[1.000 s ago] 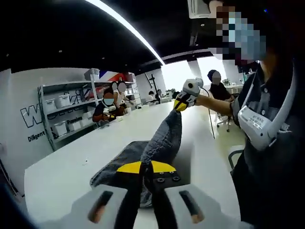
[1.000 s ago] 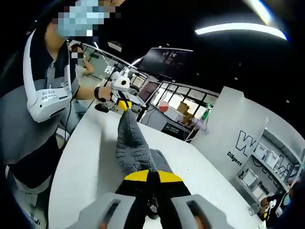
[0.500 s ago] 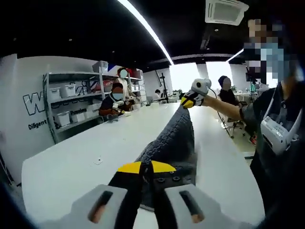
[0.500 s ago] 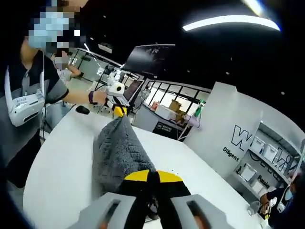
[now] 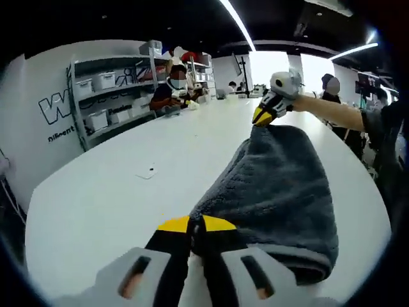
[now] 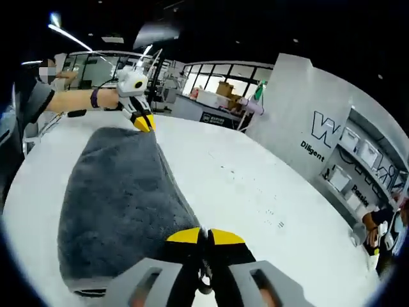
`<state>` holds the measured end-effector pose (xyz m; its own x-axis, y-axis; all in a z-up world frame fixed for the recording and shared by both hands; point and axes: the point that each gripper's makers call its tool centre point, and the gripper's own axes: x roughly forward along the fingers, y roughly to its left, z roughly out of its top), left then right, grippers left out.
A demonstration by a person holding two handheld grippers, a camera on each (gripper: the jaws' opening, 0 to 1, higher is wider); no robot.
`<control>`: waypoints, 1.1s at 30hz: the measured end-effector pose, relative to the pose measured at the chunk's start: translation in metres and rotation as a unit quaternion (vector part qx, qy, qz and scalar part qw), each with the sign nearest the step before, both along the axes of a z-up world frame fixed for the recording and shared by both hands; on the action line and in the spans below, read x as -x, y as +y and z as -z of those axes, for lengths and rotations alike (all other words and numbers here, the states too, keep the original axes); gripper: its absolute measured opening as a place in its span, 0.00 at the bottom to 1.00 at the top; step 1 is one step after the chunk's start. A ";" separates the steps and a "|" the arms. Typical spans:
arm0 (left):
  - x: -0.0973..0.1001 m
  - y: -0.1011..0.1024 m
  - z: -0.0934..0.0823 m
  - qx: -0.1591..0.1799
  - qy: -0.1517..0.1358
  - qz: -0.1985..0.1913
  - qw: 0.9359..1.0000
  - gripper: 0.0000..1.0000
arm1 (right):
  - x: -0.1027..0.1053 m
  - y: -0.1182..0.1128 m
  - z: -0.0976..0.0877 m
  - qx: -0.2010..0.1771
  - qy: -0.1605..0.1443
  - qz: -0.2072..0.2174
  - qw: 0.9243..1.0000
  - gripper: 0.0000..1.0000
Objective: Fold the towel on the table until its edges align and the towel forms a compact rectangular stack.
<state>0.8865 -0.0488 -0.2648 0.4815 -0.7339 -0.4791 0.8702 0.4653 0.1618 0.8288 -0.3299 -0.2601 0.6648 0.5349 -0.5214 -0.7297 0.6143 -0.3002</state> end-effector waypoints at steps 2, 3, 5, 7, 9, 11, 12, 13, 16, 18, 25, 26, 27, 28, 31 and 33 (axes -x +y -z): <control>-0.002 0.000 0.008 0.004 0.011 -0.005 1.000 0.07 | -0.006 -0.006 0.013 -0.009 0.013 0.015 1.000 0.04; -0.002 0.001 0.009 0.005 0.013 -0.006 1.000 0.07 | -0.008 -0.009 0.019 -0.015 0.021 0.020 0.999 0.04; -0.001 0.001 0.015 0.008 0.020 -0.005 1.000 0.07 | -0.009 -0.009 0.025 -0.034 0.029 0.023 0.999 0.04; 0.001 0.002 0.015 0.013 0.025 -0.006 1.000 0.07 | -0.010 -0.011 0.025 -0.048 0.029 0.025 0.998 0.04; 0.000 0.003 0.015 0.022 0.034 -0.010 0.999 0.07 | -0.010 -0.012 0.025 -0.055 0.030 0.026 0.998 0.04; 0.000 0.003 0.015 0.024 0.034 -0.009 0.999 0.07 | -0.010 -0.012 0.024 -0.057 0.031 0.027 0.998 0.04; 0.000 0.003 0.015 0.025 0.034 -0.009 0.999 0.07 | -0.010 -0.011 0.023 -0.057 0.031 0.027 0.998 0.04; 0.000 0.003 0.015 0.026 0.035 -0.010 0.999 0.07 | -0.010 -0.011 0.022 -0.058 0.031 0.027 0.997 0.04; 0.001 0.005 0.011 0.032 0.034 -0.010 0.999 0.07 | -0.009 -0.012 0.014 -0.061 0.023 0.027 0.998 0.04; 0.003 0.007 0.004 0.037 0.030 -0.007 0.999 0.07 | -0.010 -0.012 0.003 -0.065 0.013 0.027 0.997 0.04; -0.006 0.013 -0.011 0.069 0.024 -0.019 0.997 0.07 | -0.023 -0.009 -0.020 -0.071 -0.027 0.034 0.997 0.04; -0.008 0.014 -0.008 0.066 0.026 -0.024 0.997 0.07 | -0.025 -0.008 -0.018 -0.067 -0.027 0.035 0.997 0.04; -0.010 0.015 -0.005 0.064 0.027 -0.028 0.997 0.07 | -0.028 -0.007 -0.015 -0.063 -0.027 0.037 0.997 0.04; -0.010 0.015 -0.002 0.058 0.027 -0.028 0.998 0.07 | -0.028 -0.007 -0.013 -0.061 -0.026 0.037 0.997 0.04; -0.011 0.011 0.016 0.037 0.028 -0.031 0.998 0.07 | -0.033 -0.010 0.015 -0.016 -0.003 0.042 0.999 0.04; -0.014 0.010 0.020 0.038 0.020 -0.037 0.998 0.07 | -0.031 -0.005 0.034 -0.008 0.003 0.042 0.999 0.04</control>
